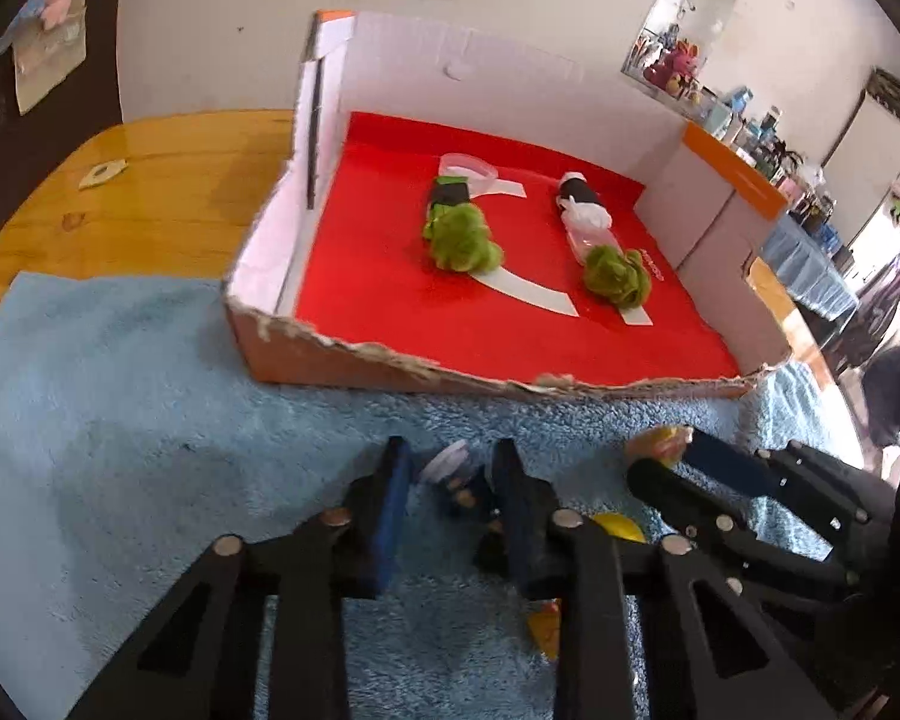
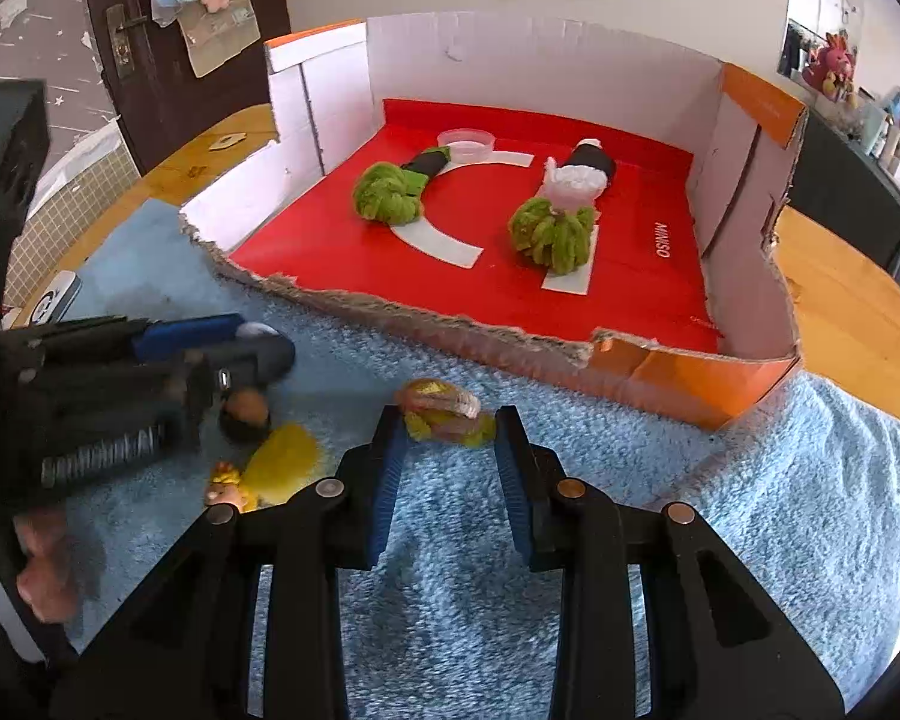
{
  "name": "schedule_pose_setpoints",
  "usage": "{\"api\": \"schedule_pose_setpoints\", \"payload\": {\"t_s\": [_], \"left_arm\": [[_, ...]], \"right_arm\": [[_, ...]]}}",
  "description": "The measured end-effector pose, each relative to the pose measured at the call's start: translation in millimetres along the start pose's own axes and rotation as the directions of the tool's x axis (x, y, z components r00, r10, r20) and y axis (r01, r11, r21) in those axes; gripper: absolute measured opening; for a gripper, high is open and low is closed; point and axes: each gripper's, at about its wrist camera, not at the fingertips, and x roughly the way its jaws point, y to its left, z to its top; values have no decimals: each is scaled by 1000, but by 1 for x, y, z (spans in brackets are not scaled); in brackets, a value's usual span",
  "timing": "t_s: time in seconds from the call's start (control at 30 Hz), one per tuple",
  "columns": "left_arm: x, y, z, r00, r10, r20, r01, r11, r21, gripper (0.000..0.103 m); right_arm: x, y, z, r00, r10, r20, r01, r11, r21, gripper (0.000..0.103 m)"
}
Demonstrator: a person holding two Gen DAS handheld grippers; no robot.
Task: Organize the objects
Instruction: 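Carry the yellow-green toy with the right tool while the left tool carries the figurine into the box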
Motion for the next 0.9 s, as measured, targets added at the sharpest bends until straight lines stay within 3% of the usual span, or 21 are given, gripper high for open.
{"api": "schedule_pose_setpoints", "payload": {"t_s": [0.1,0.33,0.9], "left_arm": [[-4,-7,-8,1000,19,11,-20,999,35,27],[-8,-2,-12,999,-32,17,32,999,7,26],[-38,-8,-12,994,-63,94,59,997,42,24]], "right_arm": [[-1,3,-1,1000,11,2,-11,1000,1,29],[-9,1,-4,1000,13,22,-14,999,43,29],[-30,3,-10,997,36,63,-41,995,85,29]]}}
